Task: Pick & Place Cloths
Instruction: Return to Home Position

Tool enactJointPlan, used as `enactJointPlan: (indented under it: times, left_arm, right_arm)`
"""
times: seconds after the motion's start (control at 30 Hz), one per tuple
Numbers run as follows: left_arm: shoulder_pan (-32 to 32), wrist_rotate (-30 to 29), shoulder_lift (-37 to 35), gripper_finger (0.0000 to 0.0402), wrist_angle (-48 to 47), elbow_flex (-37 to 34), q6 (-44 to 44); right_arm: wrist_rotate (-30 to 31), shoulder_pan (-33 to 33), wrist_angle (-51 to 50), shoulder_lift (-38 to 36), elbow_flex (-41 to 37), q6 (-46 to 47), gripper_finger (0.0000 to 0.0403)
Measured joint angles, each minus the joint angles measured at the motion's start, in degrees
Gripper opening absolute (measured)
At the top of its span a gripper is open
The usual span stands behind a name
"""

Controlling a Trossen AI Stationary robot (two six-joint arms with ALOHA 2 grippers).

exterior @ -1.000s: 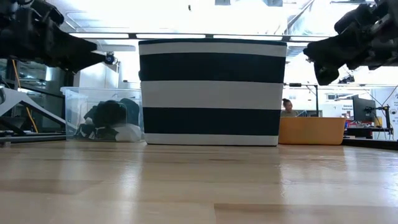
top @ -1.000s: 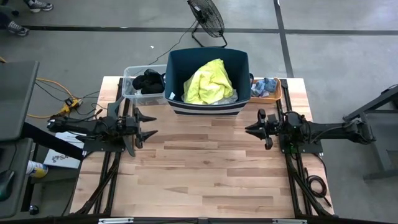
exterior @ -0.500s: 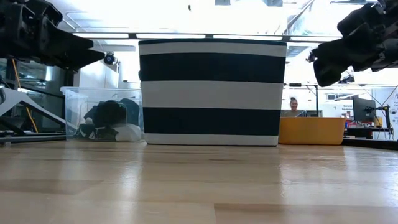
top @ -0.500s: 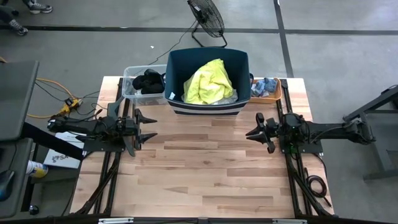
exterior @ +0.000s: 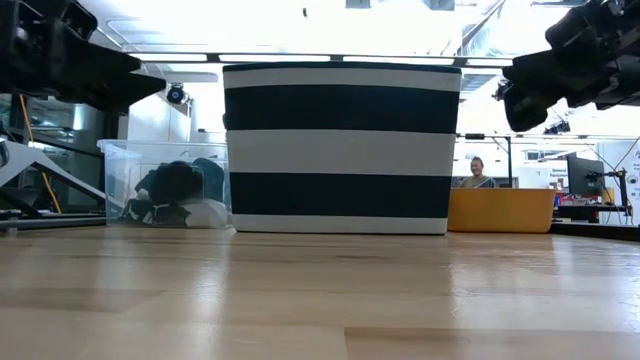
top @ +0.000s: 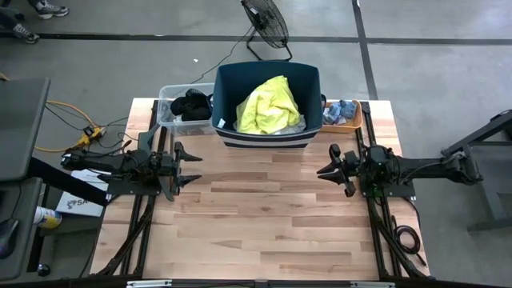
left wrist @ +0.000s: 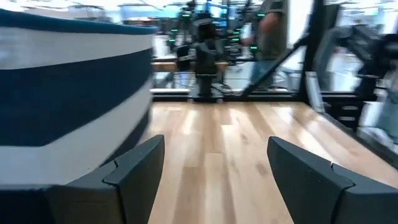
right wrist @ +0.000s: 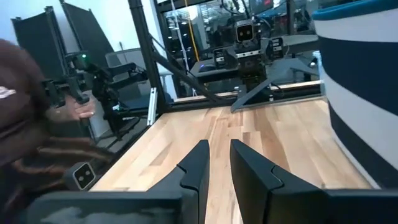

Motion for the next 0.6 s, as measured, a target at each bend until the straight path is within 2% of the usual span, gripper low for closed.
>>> enactJointPlan:
  times: [0.1,0.2,0.43,0.6]
  left_arm:
    - [0.0,4.26,0.0,0.0281,-1.28,0.0,0.77]
    - [0.0,5.16,0.04,0.0281,-1.67,0.0,1.21]
    - [-0.03,5.07,0.06,0.0281,-1.73,0.0,-0.08]
    - [-0.04,5.03,0.46,0.0281,-1.78,0.0,-0.92]
  right_arm:
    - [-0.05,1.04,0.08,-0.15,0.0,0.42,0.0057]
    - [2.16,2.2,0.91,-0.85,-0.03,1.87,0.0057]
    - [21.73,2.6,0.25,-3.69,-0.06,11.11,0.0057]
    - [27.64,2.62,-0.1,-3.65,-0.07,12.1,0.0057]
